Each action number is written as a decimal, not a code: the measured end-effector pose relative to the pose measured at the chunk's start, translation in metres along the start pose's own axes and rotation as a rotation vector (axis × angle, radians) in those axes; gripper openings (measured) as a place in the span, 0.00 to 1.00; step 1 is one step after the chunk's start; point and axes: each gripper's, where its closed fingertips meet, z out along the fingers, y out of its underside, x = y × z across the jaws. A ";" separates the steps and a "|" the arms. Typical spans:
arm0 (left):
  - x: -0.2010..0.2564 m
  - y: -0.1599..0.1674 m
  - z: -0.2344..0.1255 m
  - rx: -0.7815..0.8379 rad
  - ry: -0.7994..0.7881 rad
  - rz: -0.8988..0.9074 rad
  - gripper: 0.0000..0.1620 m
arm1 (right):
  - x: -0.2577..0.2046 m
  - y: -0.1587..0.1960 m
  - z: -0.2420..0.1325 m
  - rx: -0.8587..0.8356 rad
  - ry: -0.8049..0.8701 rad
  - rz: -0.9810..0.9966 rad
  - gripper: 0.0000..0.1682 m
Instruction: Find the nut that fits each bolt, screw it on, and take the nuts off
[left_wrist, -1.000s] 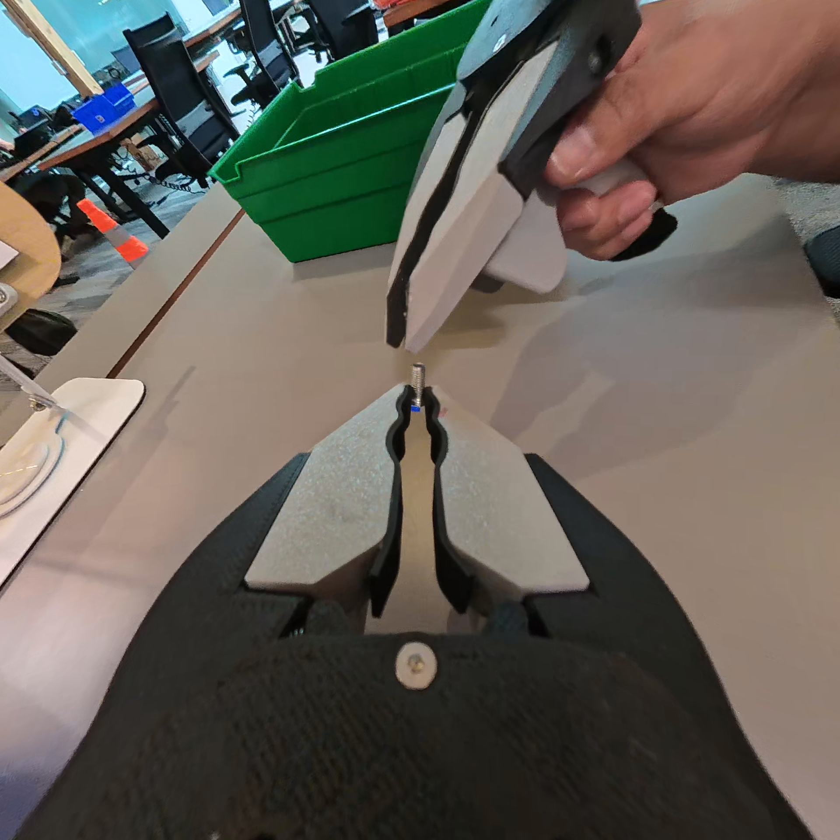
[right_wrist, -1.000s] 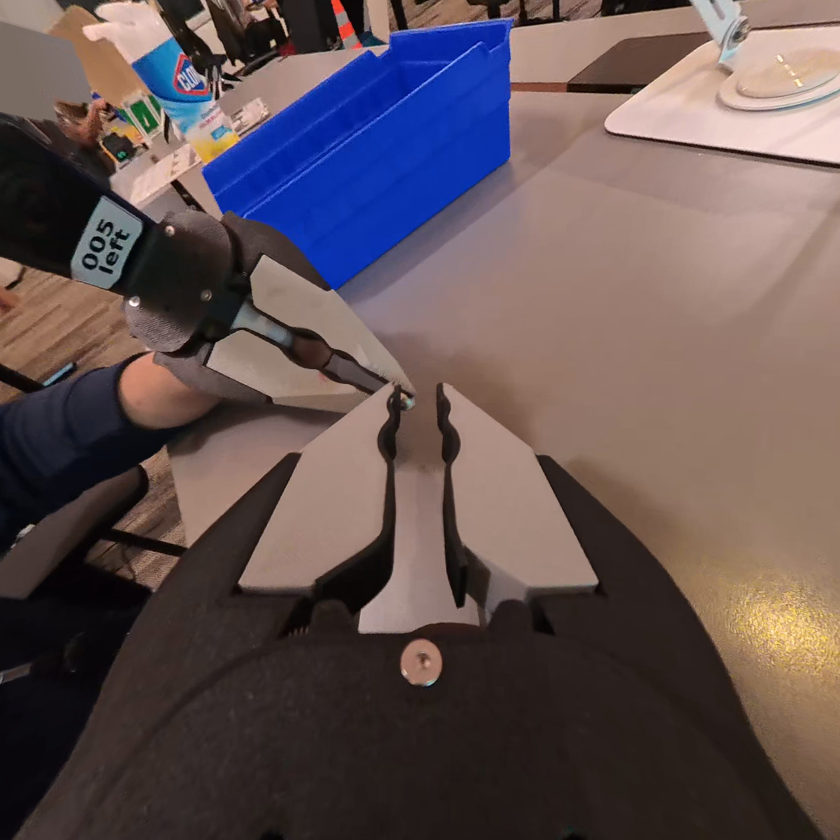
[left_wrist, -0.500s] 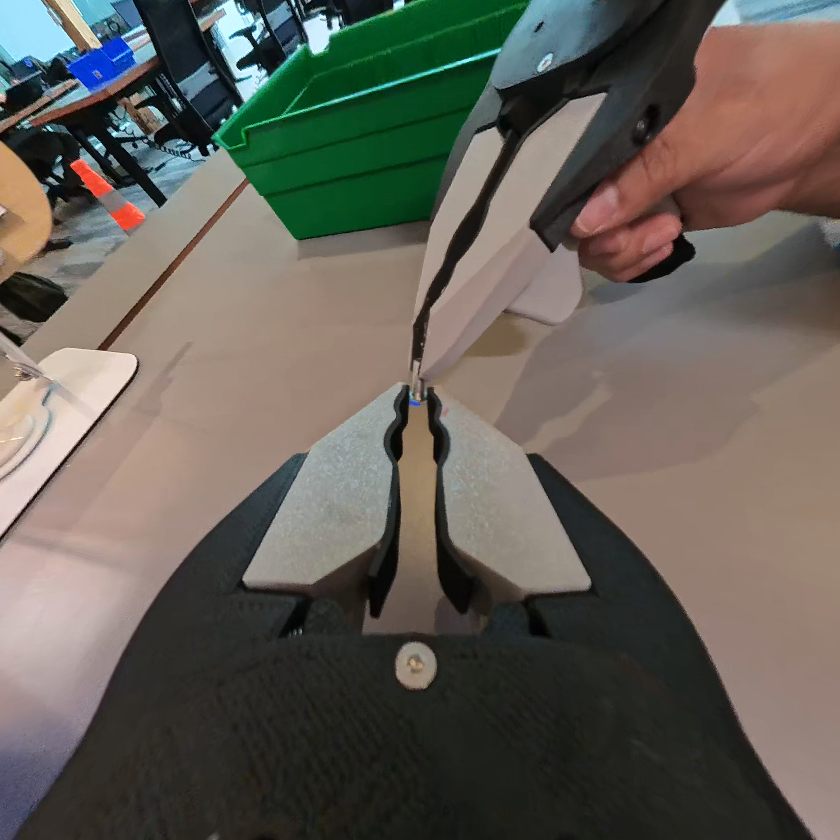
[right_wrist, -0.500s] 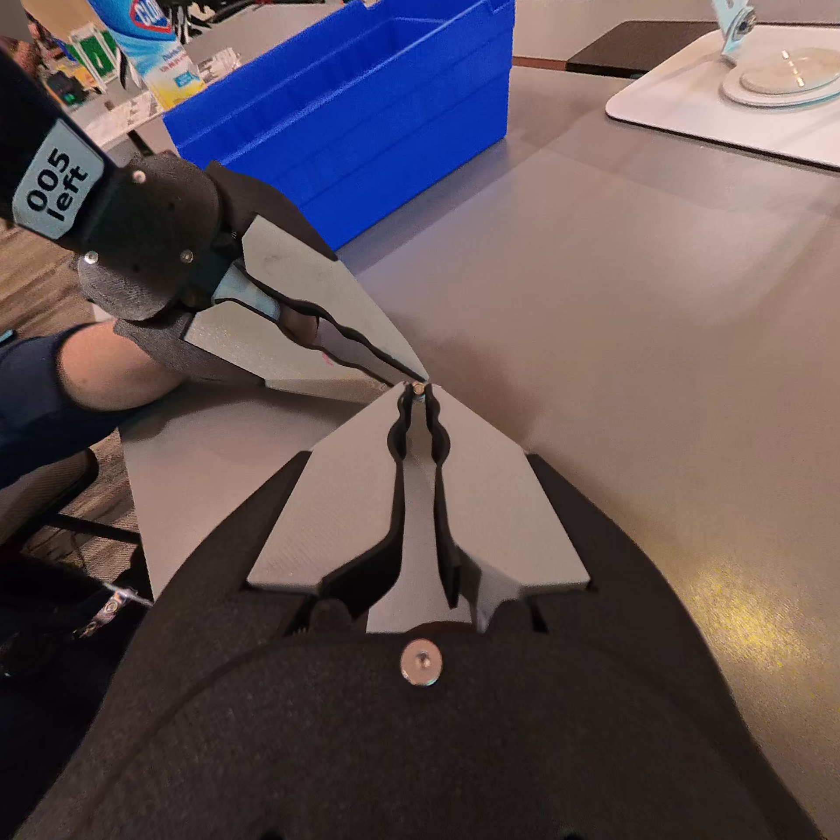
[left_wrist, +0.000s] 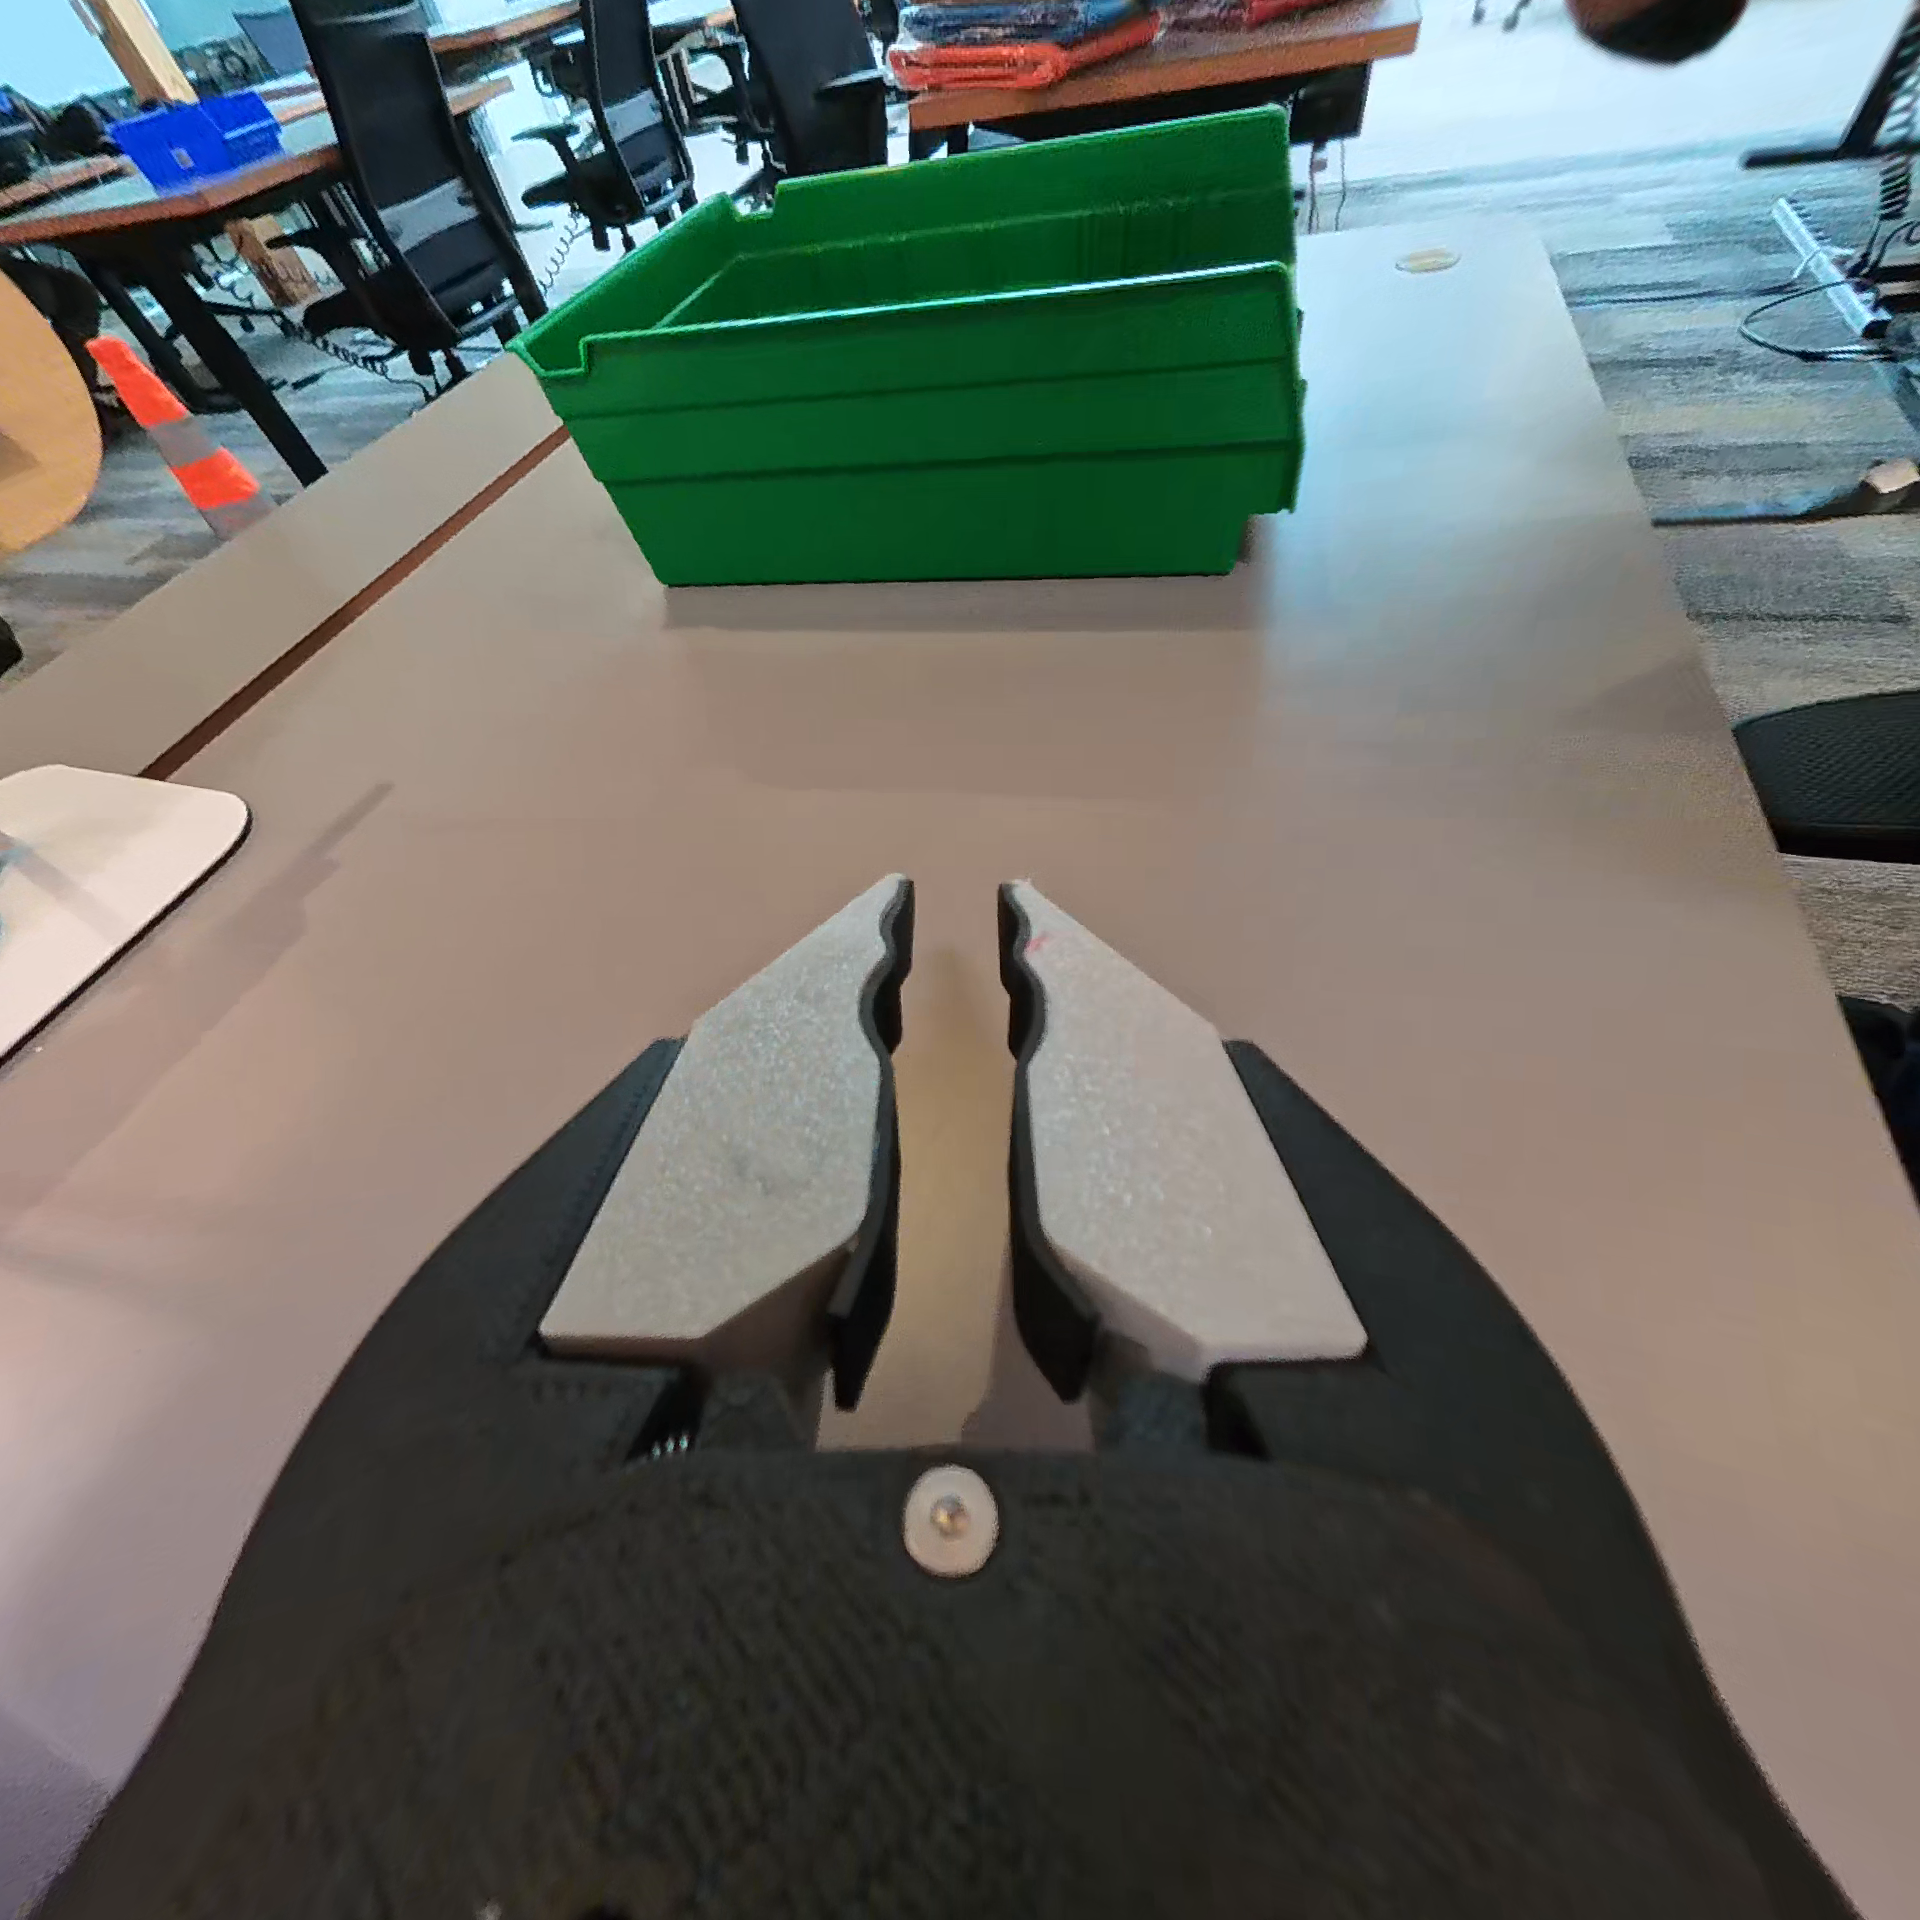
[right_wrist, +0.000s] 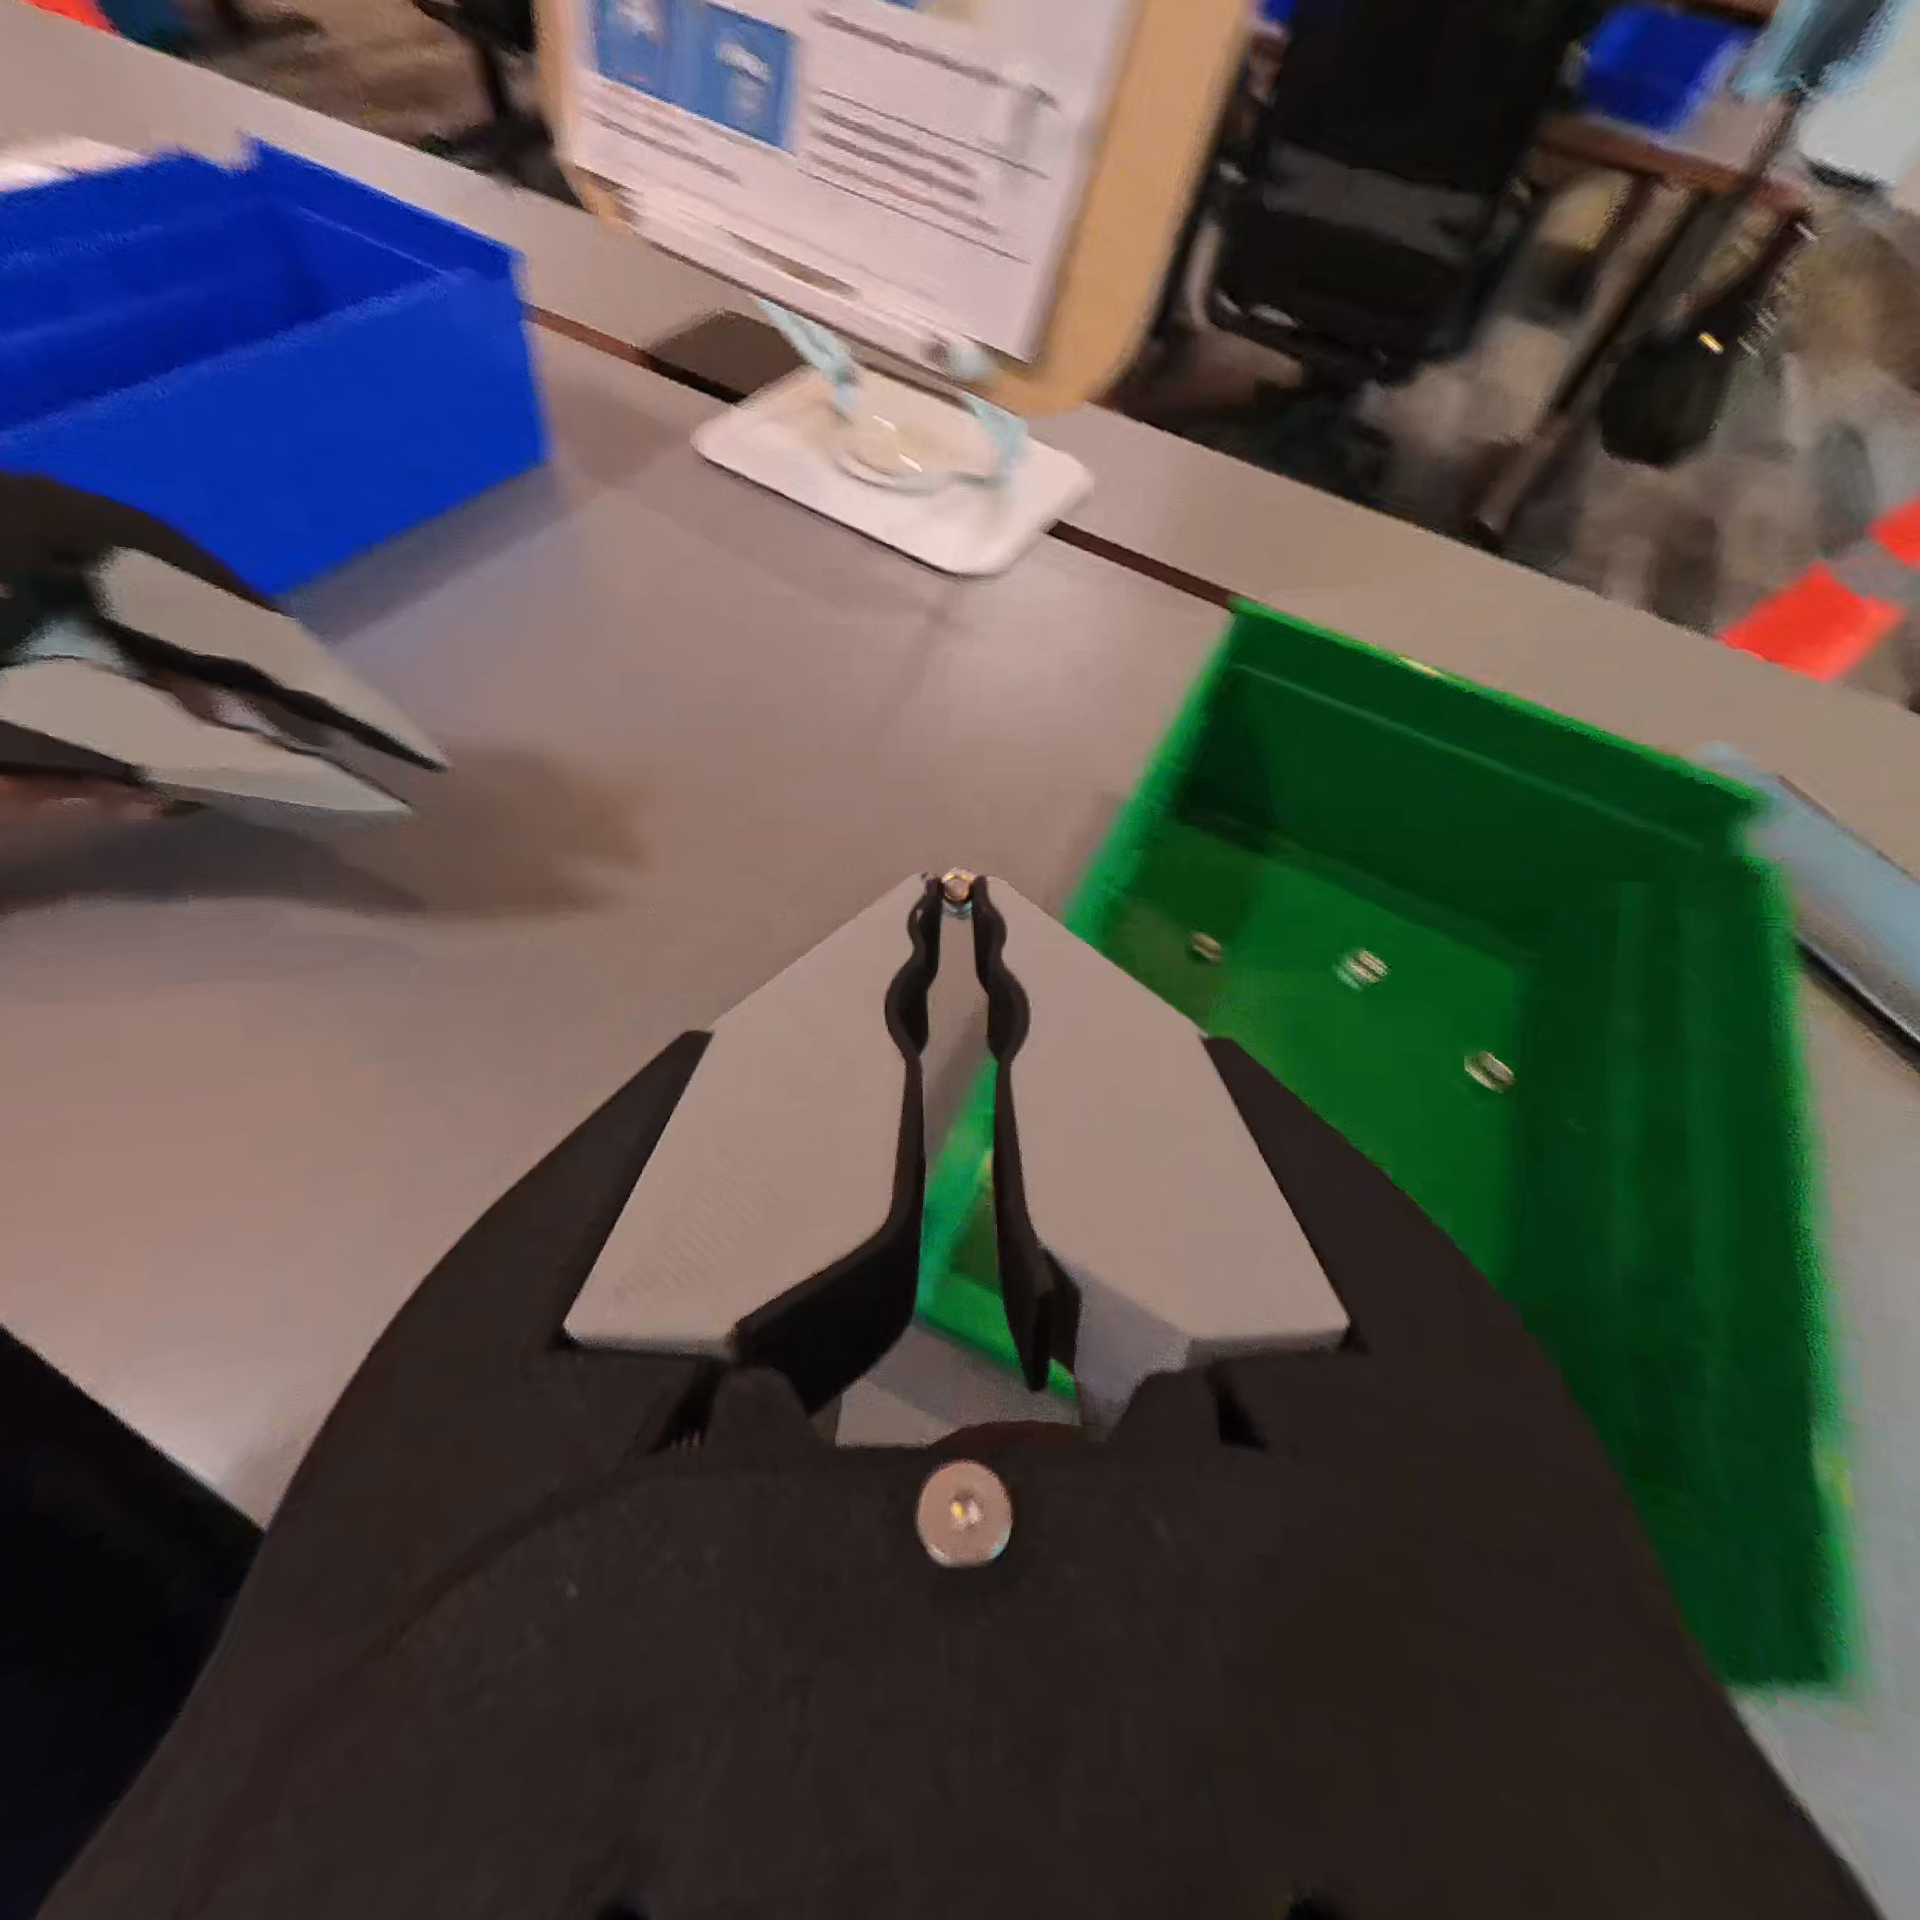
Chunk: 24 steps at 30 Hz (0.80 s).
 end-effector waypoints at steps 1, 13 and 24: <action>0.000 0.002 0.001 -0.008 0.000 -0.003 0.08 | 0.020 0.007 -0.006 -0.029 0.034 0.019 0.02; -0.005 0.019 0.005 -0.063 -0.018 -0.010 0.07 | 0.045 0.041 0.008 -0.294 -0.041 -0.018 0.12; -0.005 0.021 0.004 -0.065 0.004 -0.014 0.10 | -0.126 -0.069 0.087 0.090 -0.323 -0.200 0.18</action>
